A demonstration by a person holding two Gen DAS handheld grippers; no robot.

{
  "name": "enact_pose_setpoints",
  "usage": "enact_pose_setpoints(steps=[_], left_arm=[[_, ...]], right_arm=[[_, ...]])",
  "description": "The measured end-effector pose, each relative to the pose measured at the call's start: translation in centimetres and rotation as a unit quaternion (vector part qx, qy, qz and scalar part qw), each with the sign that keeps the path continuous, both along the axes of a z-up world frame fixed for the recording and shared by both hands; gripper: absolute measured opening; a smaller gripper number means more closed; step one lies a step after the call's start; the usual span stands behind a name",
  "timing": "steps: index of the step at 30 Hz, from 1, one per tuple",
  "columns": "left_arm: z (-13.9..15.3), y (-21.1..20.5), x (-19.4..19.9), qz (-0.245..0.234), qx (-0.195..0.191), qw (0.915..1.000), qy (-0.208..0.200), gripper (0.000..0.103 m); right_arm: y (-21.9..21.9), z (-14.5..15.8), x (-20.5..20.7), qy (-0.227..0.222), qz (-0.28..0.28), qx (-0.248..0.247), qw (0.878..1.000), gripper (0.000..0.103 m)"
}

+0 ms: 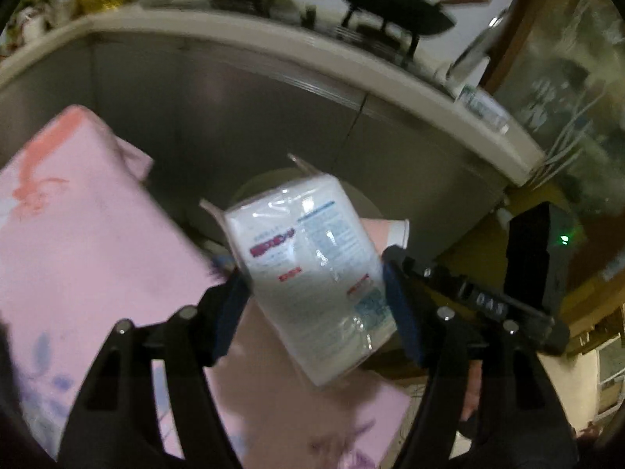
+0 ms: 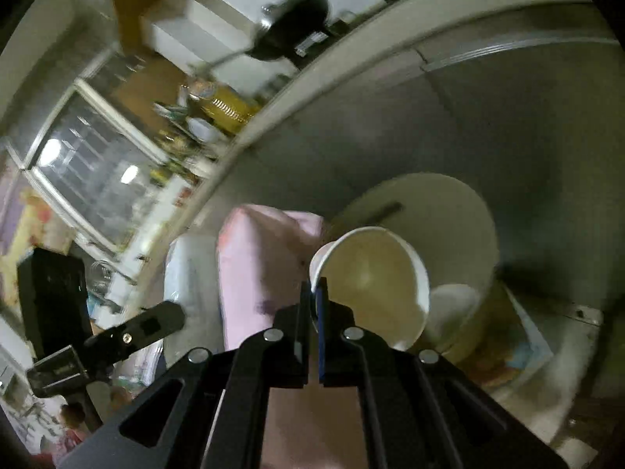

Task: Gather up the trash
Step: 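Carry the cup and tissue pack with both tools over the beige bin, then open both tools to drop the cup and tissue pack into the bin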

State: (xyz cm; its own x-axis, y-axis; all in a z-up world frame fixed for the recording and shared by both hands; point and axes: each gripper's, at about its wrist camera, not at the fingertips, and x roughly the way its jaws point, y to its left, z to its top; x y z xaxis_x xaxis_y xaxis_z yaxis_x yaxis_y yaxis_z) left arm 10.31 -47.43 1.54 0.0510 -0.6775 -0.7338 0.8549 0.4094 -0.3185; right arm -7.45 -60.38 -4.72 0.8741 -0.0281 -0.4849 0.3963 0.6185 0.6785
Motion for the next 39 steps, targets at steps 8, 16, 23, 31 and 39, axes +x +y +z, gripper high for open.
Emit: enact_pose_setpoints(steps=[8,16,23,31,39], left_arm=[[-6.0,-4.3,2.9,0.032,0.078,0.9959,0.033,0.073],[-3.4,-3.8,2.2,0.041,0.056,0.9968,0.039,0.081],[-1.0,-4.0,0.4,0.037,0.041,0.9982,0.024,0.088],[2.8,7.0,0.0,0.082,-0.012,0.9966,-0.006,0.088],[4.5,29.5,-0.8,0.192,-0.050,0.9794,-0.040,0.083]], right_arm=[[-1.5,-3.4,-0.5,0.022,-0.021,0.034,0.999,0.051],[0.1,0.1,-1.2,-0.019,-0.029,0.004,0.999,0.056],[1.7,2.8,-3.3,-0.056,-0.050,-0.006,0.997,0.056],[6.0,6.0,-2.1,-0.077,-0.017,-0.036,0.996,0.056],[17.0,5.8,6.3,-0.055,0.159,-0.041,0.985,0.049]])
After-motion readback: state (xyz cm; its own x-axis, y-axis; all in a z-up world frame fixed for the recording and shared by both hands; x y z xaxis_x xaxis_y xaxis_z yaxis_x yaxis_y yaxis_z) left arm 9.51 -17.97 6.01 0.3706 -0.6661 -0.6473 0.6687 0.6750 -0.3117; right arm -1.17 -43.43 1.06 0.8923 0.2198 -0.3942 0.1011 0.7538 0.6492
